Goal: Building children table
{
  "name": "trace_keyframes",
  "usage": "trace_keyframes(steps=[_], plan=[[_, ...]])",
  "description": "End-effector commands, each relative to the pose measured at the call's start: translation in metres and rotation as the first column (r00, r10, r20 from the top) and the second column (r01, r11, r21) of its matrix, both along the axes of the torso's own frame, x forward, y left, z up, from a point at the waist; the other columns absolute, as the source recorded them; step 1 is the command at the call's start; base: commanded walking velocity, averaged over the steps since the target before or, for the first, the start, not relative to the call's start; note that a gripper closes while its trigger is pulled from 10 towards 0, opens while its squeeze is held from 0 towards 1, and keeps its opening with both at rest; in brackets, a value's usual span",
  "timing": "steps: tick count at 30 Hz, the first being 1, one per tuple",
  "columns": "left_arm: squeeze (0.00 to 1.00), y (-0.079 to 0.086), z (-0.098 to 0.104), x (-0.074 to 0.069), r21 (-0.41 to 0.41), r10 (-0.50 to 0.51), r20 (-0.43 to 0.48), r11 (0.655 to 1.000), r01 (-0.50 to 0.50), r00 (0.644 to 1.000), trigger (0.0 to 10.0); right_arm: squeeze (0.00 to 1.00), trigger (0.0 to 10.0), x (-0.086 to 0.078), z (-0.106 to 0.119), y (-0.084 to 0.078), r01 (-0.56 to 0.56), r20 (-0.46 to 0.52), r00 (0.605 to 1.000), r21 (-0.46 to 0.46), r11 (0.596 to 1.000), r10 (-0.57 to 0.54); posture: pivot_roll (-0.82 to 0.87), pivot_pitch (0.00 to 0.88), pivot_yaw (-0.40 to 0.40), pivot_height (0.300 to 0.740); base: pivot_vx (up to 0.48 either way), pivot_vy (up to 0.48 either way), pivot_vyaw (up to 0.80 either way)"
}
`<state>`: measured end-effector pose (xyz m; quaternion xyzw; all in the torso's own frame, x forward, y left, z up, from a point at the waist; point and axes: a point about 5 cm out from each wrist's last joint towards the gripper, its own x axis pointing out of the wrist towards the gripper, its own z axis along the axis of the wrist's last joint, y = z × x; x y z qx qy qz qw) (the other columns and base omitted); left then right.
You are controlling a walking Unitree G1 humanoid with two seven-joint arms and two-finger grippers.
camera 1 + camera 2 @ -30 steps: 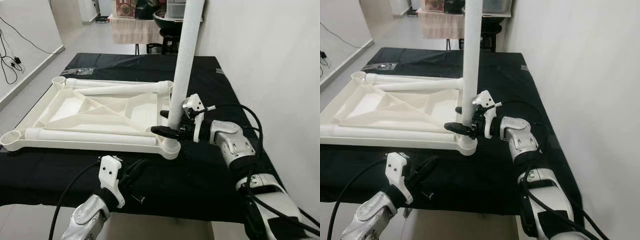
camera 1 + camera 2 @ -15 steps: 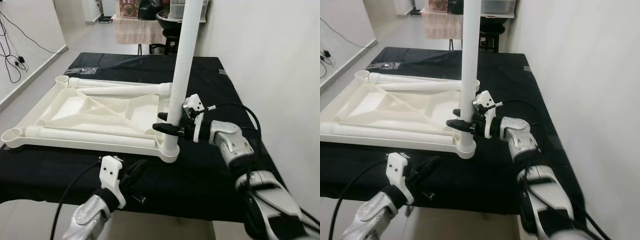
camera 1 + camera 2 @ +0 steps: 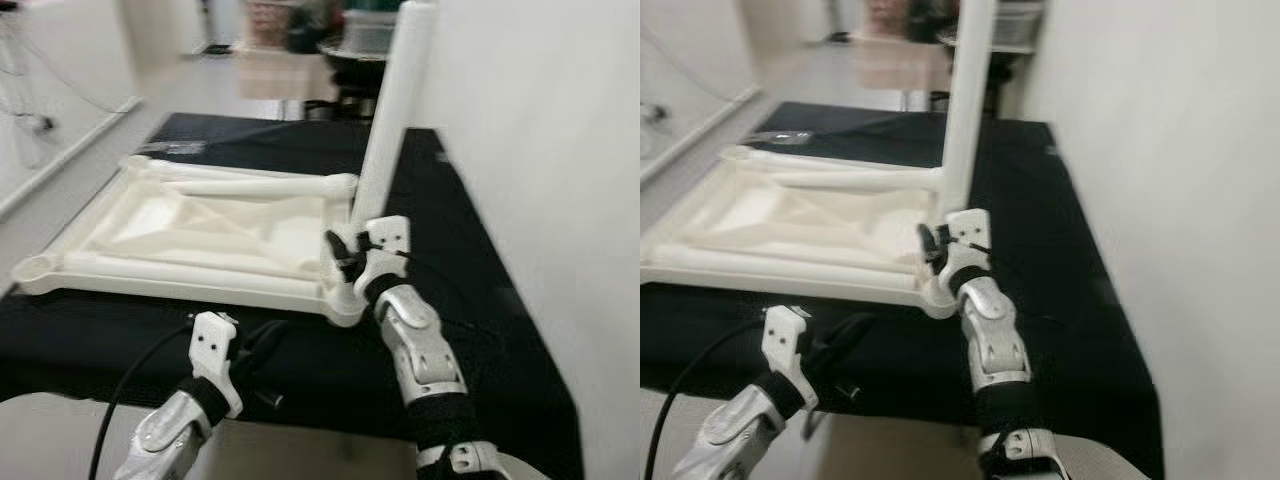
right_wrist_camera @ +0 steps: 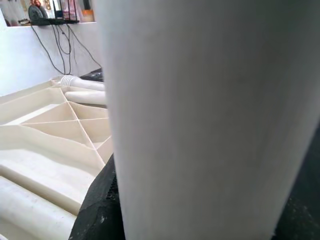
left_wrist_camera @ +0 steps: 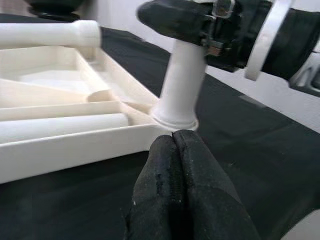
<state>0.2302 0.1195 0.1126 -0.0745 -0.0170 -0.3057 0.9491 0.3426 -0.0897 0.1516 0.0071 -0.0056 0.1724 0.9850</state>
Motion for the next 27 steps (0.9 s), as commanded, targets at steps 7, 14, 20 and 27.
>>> trace_keyframes(steps=[7, 14, 20, 27], plan=[[0.00, 0.001, -0.004, -0.001, 0.001, -0.002, -0.023, 1.000, 0.002, 1.000, 10.0, 1.00, 10.0, -0.005, -0.015, -0.003, 0.047, -0.127, 0.991, -0.052, 0.998, -0.053, 0.08, 0.031, -0.061, 0.740, 0.000, 0.000, 0.00], [0.00, 0.000, -0.003, 0.001, -0.001, 0.001, -0.019, 1.000, -0.001, 1.000, 10.0, 0.88, 10.0, 0.012, 0.015, 0.000, -0.304, -0.005, 0.953, 0.031, 0.952, 0.304, 0.08, 0.030, -0.064, 0.740, 0.000, 0.000, 0.00], [0.00, 0.000, -0.003, 0.001, -0.002, 0.000, -0.019, 1.000, 0.000, 1.000, 10.0, 0.00, 10.0, 0.016, 0.027, 0.002, -0.526, 0.012, 0.850, -0.030, 0.850, 0.526, 0.09, 0.024, -0.061, 0.740, 0.000, 0.000, 0.00], [0.00, 0.001, -0.004, 0.001, 0.004, 0.000, -0.020, 1.000, 0.000, 1.000, 10.0, 0.00, 0.0, 0.033, 0.036, -0.005, -0.652, -0.028, 0.758, -0.046, 0.757, 0.651, 0.09, 0.023, -0.060, 0.740, 0.000, 0.000, 0.00]])
